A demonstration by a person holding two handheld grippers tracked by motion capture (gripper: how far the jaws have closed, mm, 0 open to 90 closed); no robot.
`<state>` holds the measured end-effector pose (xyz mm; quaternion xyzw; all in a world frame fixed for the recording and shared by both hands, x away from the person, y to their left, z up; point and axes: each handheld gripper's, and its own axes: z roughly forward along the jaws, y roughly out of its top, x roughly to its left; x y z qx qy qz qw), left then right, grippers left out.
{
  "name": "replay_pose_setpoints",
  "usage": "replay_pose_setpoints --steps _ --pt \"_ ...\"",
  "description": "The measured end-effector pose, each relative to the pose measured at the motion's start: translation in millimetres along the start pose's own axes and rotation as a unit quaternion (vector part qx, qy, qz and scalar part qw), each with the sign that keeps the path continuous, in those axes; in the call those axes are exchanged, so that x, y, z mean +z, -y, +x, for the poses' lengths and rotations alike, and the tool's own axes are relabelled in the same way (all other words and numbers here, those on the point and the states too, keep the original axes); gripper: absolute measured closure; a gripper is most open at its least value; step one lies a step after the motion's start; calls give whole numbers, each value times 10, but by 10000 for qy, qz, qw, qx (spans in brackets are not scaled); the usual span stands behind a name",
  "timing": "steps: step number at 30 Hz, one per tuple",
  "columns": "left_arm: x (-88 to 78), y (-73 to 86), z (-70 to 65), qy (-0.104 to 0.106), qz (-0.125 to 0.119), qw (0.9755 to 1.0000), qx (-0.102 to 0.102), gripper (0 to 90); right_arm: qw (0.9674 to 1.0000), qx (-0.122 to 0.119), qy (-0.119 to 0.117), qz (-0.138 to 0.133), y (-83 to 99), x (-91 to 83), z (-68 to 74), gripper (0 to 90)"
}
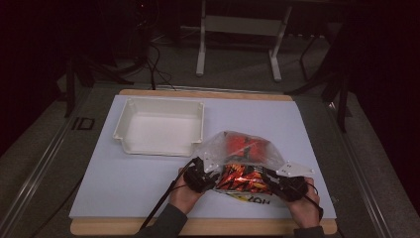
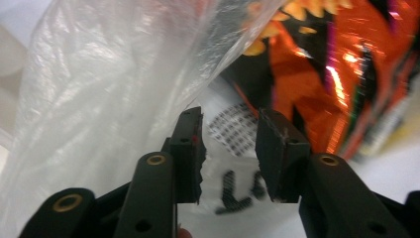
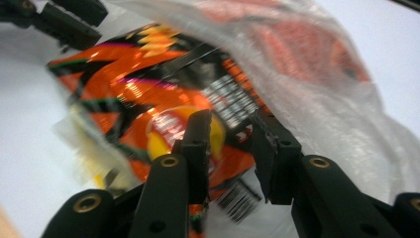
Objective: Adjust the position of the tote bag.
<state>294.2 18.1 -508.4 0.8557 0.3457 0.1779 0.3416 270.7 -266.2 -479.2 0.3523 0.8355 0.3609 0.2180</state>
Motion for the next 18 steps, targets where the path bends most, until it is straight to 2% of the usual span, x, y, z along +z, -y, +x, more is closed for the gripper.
replay_pose_setpoints --steps 3,7,18 --pt "17 -77 14 -155 30 9999 27 605 10000 7 70 53 -32 36 -46 660" --pt "22 -176 35 -171 0 9999 -25 589 9996 35 239 122 -46 96 -99 636" --pt "-6 -427 131 -536 -117 9985 2 557 9978 189 612 181 -118 173 -324 583"
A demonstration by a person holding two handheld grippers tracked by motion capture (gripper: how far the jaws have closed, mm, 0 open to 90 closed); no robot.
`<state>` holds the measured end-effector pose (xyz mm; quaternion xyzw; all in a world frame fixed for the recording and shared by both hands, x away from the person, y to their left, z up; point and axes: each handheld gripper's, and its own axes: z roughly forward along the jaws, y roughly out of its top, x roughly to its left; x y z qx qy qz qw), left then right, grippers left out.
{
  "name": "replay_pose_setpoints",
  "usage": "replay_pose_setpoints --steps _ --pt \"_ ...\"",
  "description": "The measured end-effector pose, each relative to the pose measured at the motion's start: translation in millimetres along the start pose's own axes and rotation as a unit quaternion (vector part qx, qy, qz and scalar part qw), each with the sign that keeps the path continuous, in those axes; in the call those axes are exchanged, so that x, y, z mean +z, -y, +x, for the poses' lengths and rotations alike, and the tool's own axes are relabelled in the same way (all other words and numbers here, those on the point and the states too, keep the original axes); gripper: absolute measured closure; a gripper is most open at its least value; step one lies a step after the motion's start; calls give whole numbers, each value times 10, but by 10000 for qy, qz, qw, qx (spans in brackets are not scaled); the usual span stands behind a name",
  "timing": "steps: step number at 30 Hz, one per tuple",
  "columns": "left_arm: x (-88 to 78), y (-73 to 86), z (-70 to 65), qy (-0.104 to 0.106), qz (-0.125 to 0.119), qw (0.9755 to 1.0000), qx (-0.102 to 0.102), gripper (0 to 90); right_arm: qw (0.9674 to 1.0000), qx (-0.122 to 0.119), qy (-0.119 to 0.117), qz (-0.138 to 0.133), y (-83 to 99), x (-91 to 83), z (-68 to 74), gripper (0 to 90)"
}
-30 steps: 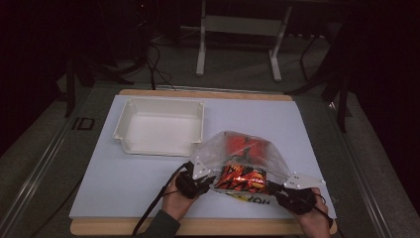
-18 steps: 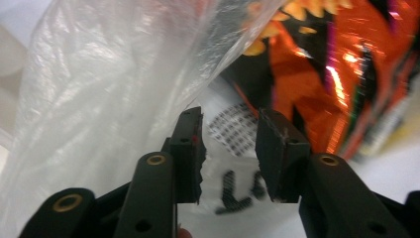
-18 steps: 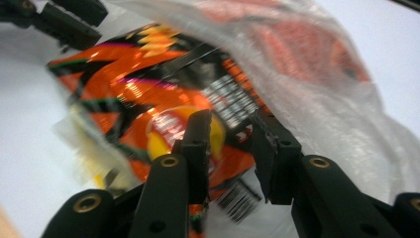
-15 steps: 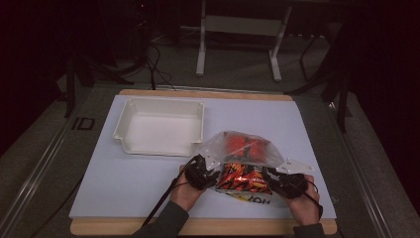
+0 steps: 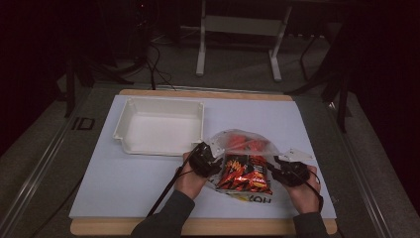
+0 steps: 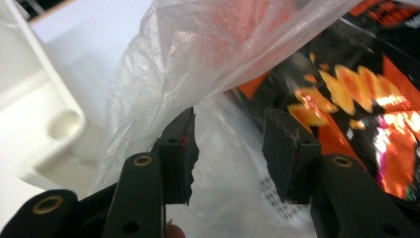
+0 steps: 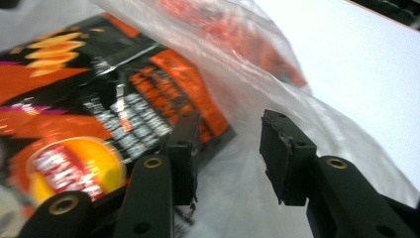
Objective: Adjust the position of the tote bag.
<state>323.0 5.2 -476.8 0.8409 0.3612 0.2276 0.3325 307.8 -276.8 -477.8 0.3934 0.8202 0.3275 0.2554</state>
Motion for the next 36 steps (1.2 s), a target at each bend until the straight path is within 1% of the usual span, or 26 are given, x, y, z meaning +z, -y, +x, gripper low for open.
replay_pose_setpoints --steps 3,6,7,11,13,15,16,18,19,20,21,22,23,24,25,26,27,28,29,31,33,35,36 --pt "12 -69 29 -72 -17 10000 1 550 10000 28 51 62 -31 45 -43 568" --pt "33 -129 48 -151 -9 9999 44 544 9999 -4 21 163 -48 93 -58 521" --pt "43 -146 54 -187 2 9998 58 542 9998 -52 26 198 -48 108 -56 505" --pt "116 -200 54 -287 95 9995 99 526 9991 -172 194 335 -42 167 -44 469" --pt "166 -213 40 -273 124 9995 132 512 9988 -192 245 377 -46 199 -55 456" --pt "228 -218 12 -269 205 9993 178 486 9983 -222 316 444 -49 235 -67 464" --pt "257 -219 -4 -279 257 9990 233 480 9982 -234 313 462 -50 254 -74 477" --pt "323 -217 -31 -324 349 9984 315 455 9976 -250 395 519 -52 283 -90 503" --pt "356 -215 -42 -339 384 9980 374 449 9976 -224 403 517 -52 294 -100 518" --pt "391 -211 -56 -376 430 9976 394 449 9976 -196 428 517 -53 301 -117 550" --pt "426 -207 -63 -472 533 9963 480 451 9976 -150 452 512 -55 305 -135 591" --pt "448 -202 -68 -536 609 9954 506 478 9977 -121 437 512 -57 306 -166 651" --pt "472 -197 -67 -579 726 9942 543 508 9978 -93 435 499 -57 307 -181 684" --pt "492 -190 -59 -513 805 9939 554 561 9977 -74 452 493 -59 306 -203 708" --pt "502 -182 -52 -440 879 9936 563 636 9976 -49 473 506 -62 303 -223 742" --pt "502 -173 -49 -378 937 9930 612 689 9976 -51 477 507 -65 303 -245 768" --pt "486 -156 -49 -277 928 9930 681 743 9974 -46 488 536 -69 299 -265 782" --pt "458 -143 -51 -222 909 9929 732 814 9973 -31 511 533 -72 299 -294 807" --pt "427 -127 -59 -230 853 9930 785 854 9972 -14 512 542 -73 298 -321 825" --pt "364 -102 -57 -263 737 9927 919 886 9971 57 522 559 -71 300 -381 857" --pt "306 -80 -43 -318 609 9929 974 894 9966 110 567 589 -70 304 -428 877" --pt "257 -66 -13 -413 492 9930 987 897 9963 156 590 612 -73 302 -470 885" --pt "237 -65 11 -409 456 9937 941 897 9961 167 606 618 -74 302 -486 886"
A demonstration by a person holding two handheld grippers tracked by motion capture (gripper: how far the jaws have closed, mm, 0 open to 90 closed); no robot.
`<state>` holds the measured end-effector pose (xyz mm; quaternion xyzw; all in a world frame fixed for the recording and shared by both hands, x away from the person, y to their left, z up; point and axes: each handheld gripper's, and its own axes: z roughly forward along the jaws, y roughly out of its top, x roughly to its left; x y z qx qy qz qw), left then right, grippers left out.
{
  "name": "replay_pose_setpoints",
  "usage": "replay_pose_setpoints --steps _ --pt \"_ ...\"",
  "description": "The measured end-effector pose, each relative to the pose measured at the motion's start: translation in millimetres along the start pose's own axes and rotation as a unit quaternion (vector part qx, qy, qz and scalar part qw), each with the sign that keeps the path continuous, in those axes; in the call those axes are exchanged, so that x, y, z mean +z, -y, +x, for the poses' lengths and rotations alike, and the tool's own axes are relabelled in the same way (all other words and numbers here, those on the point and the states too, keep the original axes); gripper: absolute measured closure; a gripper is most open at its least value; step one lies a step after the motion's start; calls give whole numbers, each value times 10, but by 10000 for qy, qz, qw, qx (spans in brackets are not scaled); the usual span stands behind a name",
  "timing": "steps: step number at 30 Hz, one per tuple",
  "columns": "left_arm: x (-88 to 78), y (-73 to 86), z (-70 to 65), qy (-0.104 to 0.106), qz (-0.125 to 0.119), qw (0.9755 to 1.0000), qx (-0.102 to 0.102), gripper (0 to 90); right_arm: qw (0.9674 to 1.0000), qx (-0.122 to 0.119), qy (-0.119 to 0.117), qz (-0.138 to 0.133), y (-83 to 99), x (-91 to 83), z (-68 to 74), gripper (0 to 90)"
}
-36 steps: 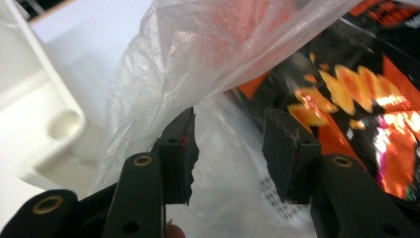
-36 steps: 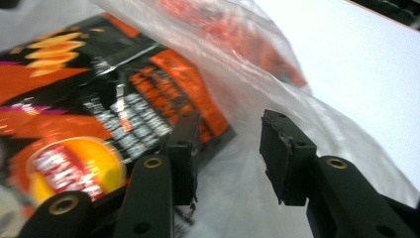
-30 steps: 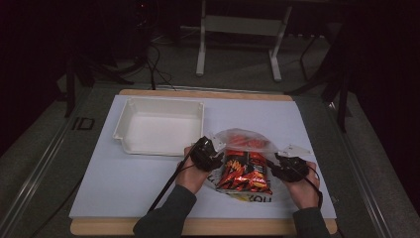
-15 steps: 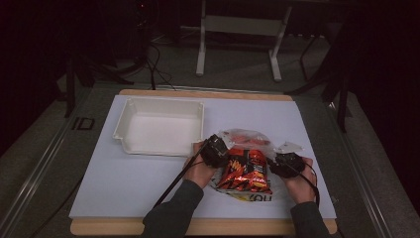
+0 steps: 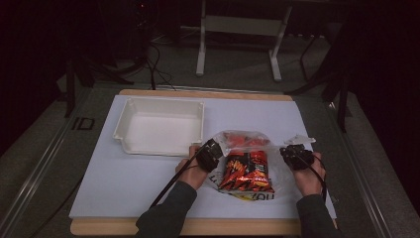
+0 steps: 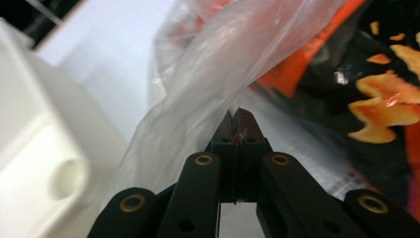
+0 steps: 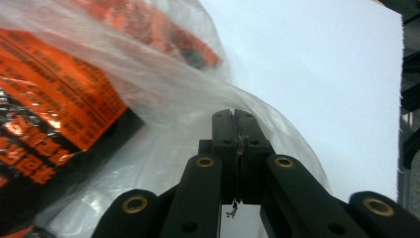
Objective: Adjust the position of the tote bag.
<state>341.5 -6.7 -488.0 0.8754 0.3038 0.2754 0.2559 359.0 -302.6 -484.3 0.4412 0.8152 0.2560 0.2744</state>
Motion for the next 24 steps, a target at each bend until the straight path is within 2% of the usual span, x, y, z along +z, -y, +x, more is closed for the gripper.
replay_pose_setpoints --steps 2,4,7,9,11,12,16,19,21,24 --pt "-30 5 37 44 -98 9999 -20 896 10000 85 -35 -25 3 -3 -19 861" --pt "-48 0 36 53 -144 9999 -11 895 9998 101 -123 -120 6 -29 4 786" --pt "-53 -14 18 57 -175 9998 50 891 9990 -41 -273 -341 24 -91 98 669" --pt "-46 -25 7 45 -190 9998 50 889 9983 -252 -366 -376 43 -99 160 603" --pt "-39 -39 3 38 -190 9998 36 887 9981 -439 -356 -240 53 -58 204 532" --pt "-37 -45 2 45 -199 9998 22 887 9981 -537 -262 -179 56 -30 219 502" --pt "-36 -72 4 46 -239 9997 -7 889 9977 -665 -122 36 48 97 244 422" --pt "-43 -78 15 44 -257 9997 -21 892 9963 -836 98 197 45 167 270 447" --pt "-57 -72 21 16 -313 9995 -36 894 9954 -895 227 260 41 184 265 568" --pt "-106 -52 50 -73 -522 9985 -121 898 9971 -671 227 287 30 179 189 718"
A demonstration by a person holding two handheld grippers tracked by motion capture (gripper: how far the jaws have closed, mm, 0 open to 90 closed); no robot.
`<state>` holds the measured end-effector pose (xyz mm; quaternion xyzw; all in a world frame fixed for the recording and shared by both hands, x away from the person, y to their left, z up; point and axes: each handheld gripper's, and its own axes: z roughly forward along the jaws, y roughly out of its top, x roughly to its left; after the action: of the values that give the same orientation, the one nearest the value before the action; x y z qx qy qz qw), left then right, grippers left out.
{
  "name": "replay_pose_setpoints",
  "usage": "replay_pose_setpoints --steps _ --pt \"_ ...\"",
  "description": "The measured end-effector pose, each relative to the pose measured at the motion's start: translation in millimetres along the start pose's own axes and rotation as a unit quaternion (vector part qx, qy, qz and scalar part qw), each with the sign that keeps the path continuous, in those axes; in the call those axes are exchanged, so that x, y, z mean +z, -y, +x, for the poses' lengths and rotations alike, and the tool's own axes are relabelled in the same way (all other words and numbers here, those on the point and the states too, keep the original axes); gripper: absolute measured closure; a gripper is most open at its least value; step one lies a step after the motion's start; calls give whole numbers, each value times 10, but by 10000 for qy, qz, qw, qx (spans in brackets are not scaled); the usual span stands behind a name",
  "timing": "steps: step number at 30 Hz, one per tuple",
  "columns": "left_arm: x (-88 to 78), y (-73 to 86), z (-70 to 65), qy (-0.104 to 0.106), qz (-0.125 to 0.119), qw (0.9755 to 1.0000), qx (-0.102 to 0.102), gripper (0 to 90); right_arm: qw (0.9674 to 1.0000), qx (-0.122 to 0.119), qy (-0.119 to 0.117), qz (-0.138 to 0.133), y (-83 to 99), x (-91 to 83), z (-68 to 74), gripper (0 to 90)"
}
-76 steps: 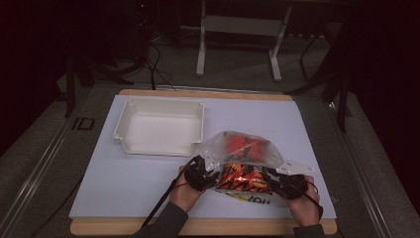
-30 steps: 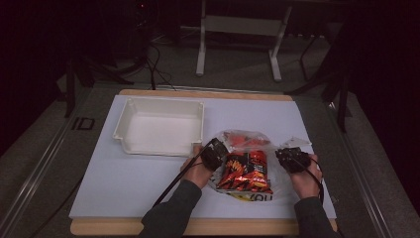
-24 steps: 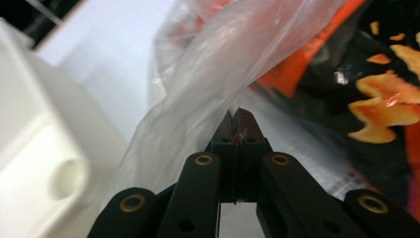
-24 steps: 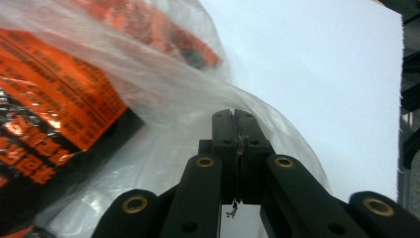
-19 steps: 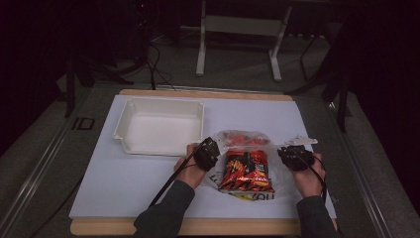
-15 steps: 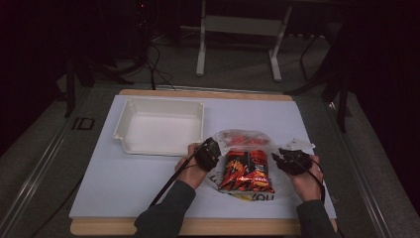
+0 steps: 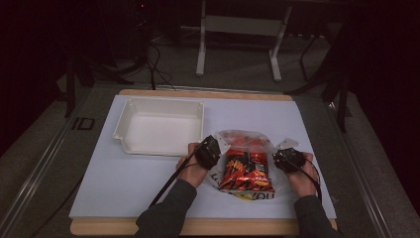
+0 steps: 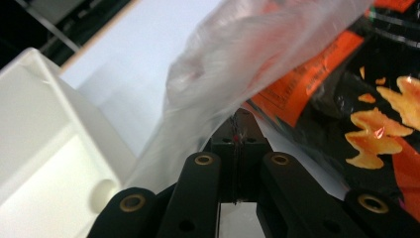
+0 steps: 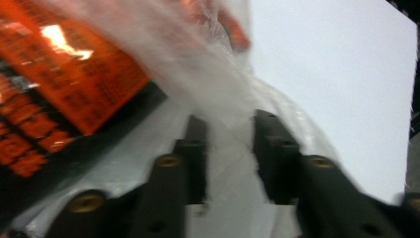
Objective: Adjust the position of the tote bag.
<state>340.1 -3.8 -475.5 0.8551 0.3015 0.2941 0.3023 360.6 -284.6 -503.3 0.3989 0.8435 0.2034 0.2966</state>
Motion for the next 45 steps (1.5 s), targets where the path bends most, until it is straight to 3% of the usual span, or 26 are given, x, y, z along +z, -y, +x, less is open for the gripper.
replay_pose_setpoints --steps 5,13,18,20,22,25,27,30,36,45 --pt "-37 13 76 -156 -83 9997 -142 899 9992 381 -94 -25 21 -34 -152 856" --pt "4 84 165 -117 1 9989 -453 900 9927 1208 -23 -33 102 -66 -404 876" --pt "38 86 129 -27 58 9986 -518 900 9898 1422 19 -6 100 -69 -447 876" --pt "43 84 106 130 38 9989 -456 899 9899 1405 -193 -84 95 -53 -445 871" --pt "51 77 60 192 74 9993 -301 897 9898 1346 -418 -194 83 -49 -427 857" --pt "73 71 15 264 94 9993 -235 894 9893 1185 -795 -305 56 -34 -382 814" --pt "77 72 11 293 91 9992 -260 885 9898 1110 -839 -300 48 -29 -367 797" --pt "66 81 22 244 66 9992 -318 829 9900 1019 -913 -334 36 -36 -347 689" --pt "-19 79 66 268 -198 9983 -481 639 9855 1176 -1038 -655 61 -197 -388 468" --pt "-120 6 14 455 -459 9972 -389 600 9811 1094 -1179 -1078 104 -458 -396 370"
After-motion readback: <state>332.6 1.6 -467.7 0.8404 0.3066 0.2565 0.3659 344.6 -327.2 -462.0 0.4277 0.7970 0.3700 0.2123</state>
